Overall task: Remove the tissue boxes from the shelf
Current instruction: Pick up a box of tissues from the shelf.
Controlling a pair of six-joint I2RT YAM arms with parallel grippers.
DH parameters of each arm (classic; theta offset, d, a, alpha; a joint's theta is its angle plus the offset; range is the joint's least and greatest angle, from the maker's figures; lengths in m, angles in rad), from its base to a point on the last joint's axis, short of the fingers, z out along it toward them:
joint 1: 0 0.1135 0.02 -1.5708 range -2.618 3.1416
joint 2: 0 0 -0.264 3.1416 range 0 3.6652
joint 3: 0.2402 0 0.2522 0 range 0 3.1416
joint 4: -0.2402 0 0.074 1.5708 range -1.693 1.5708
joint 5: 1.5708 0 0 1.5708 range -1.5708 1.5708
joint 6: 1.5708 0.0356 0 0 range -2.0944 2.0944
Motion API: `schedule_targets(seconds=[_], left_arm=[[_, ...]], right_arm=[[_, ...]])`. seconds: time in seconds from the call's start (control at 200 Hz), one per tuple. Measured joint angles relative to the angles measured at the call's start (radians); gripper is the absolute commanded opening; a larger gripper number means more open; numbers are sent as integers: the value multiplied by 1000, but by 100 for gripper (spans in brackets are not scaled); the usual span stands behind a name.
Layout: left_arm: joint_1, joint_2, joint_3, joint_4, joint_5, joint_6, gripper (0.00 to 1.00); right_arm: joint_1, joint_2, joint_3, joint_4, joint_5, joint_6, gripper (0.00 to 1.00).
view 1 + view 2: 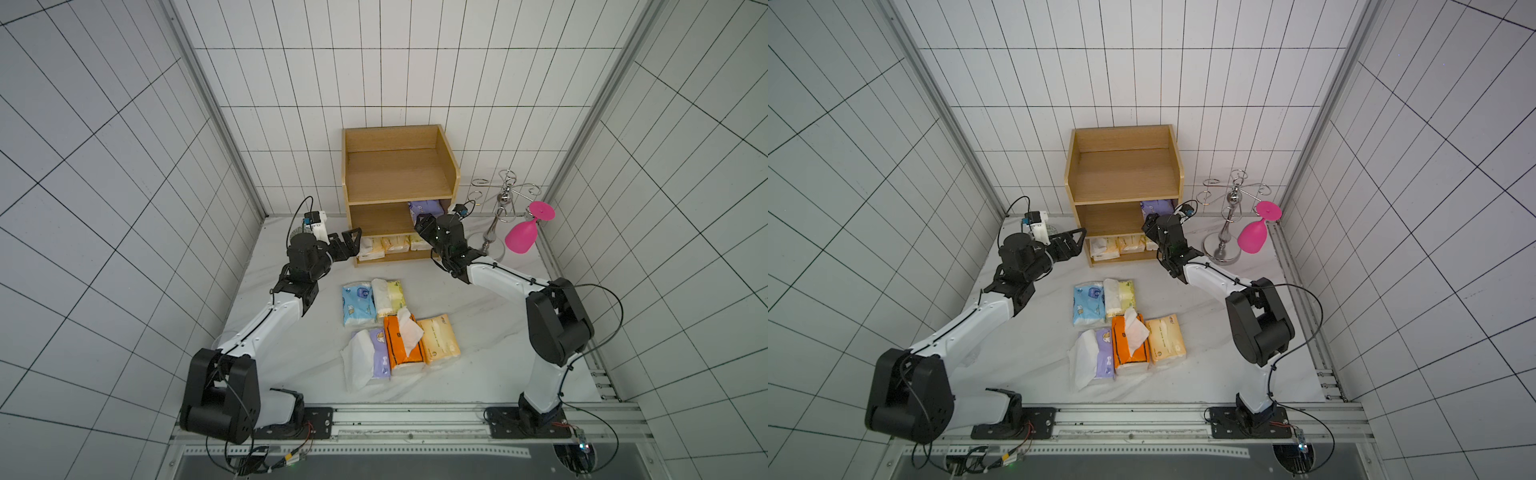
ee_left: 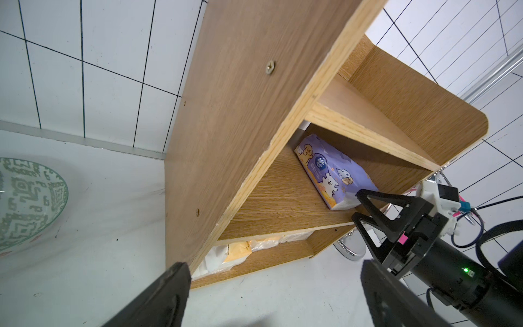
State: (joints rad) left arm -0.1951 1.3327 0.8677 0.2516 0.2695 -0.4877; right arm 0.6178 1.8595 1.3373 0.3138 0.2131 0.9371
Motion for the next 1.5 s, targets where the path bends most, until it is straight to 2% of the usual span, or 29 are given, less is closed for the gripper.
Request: schedule_targets(seconds=[0.095, 0.16, 0.575, 0.87, 0.915, 0.964, 0.984, 1.044, 1.224, 1.369, 1.499], left_arm=[[0, 0, 0, 10, 13, 9, 98], [0, 0, 0, 16, 23, 13, 97], [0, 0, -36, 29, 68, 44, 97], [-13, -9, -36, 29, 69, 42, 97], [-15, -14, -36, 27, 69, 40, 97], [-18, -21, -36, 24, 69, 39, 97], [-19, -26, -36, 21, 68, 39, 97], [-19, -40, -39, 18, 68, 39, 97], [-20, -96, -58, -1, 64, 39, 97], [-21, -124, -74, -13, 62, 37, 97], [-29, -127, -79, -23, 61, 34, 98]], right_arm=[[-2, 21, 18, 4, 15, 4, 62], [-3, 36, 32, 5, 21, 7, 52], [-7, 74, 59, 22, 36, 4, 0], [-6, -22, -47, 24, -12, -21, 0], [0, -39, -65, 24, -21, -25, 10], [4, -53, -81, 26, -31, -30, 40], [5, -58, -88, 28, -37, -30, 48], [11, -71, -105, 34, -57, -37, 61], [19, -130, -165, 40, -96, -53, 74], [5, -196, -182, 37, -127, -62, 78], [-10, -198, -182, 49, -163, -63, 78]])
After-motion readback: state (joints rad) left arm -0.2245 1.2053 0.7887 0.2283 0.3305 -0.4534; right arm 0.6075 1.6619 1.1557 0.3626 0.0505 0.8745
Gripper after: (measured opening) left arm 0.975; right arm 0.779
